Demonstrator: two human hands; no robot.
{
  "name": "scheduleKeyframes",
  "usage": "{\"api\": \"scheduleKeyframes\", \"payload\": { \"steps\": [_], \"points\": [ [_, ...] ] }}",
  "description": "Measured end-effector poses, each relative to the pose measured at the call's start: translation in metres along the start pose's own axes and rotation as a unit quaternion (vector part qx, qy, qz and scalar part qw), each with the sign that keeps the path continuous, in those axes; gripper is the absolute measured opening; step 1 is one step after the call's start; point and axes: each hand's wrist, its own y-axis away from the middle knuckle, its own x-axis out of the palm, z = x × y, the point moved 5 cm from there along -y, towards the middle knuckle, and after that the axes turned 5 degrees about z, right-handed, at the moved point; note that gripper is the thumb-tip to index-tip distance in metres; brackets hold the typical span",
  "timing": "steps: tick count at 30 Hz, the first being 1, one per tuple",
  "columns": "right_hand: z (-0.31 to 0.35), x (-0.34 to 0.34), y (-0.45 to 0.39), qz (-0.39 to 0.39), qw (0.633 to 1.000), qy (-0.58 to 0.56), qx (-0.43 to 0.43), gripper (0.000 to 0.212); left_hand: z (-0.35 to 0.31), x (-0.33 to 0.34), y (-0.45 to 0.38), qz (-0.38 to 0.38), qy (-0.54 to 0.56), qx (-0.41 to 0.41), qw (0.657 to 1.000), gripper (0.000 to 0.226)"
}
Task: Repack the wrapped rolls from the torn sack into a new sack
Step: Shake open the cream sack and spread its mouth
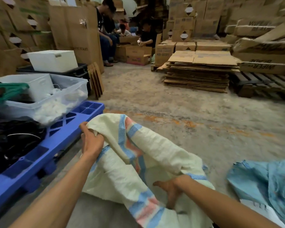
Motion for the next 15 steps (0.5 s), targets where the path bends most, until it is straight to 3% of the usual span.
{"api": "scheduleKeyframes", "payload": {
  "steps": [3,5,7,8,10,12,13,14,15],
  "points": [
    [0.009,-0.034,0.023,-0.002,0.998,-0.03,-0.059,0.124,-0.004,-0.003,-0.004,-0.022,-0.023,0.019,0.999,0.038],
    [0.009,-0.063,0.028,-0.041,0.981,-0.169,-0.09,0.123,-0.007,0.0,-0.006,-0.017,-0.051,0.054,0.997,0.047],
    [0.01,-0.087,0.025,-0.107,0.931,-0.328,-0.115,0.106,-0.009,0.005,-0.006,0.0,-0.097,0.078,0.992,0.059],
    [0.011,-0.098,0.02,-0.143,0.896,-0.399,-0.129,0.086,-0.008,0.008,-0.005,0.016,-0.115,0.082,0.99,0.063],
    [0.011,-0.117,-0.002,-0.195,0.799,-0.551,-0.143,0.059,-0.004,0.017,-0.003,0.062,-0.166,0.081,0.981,0.068],
    [0.018,-0.132,-0.023,-0.188,0.695,-0.675,-0.162,0.061,0.005,0.024,-0.005,0.114,-0.234,0.063,0.964,0.074],
    [0.02,-0.136,-0.033,-0.2,0.666,-0.7,-0.161,0.059,0.01,0.025,-0.006,0.135,-0.255,0.049,0.956,0.077],
    [0.023,-0.138,-0.038,-0.218,0.664,-0.699,-0.154,0.051,0.015,0.025,-0.008,0.15,-0.266,0.035,0.952,0.079],
    [0.023,-0.135,-0.045,-0.239,0.701,-0.656,-0.145,0.039,0.021,0.026,-0.01,0.159,-0.27,0.022,0.949,0.081]
  ]
}}
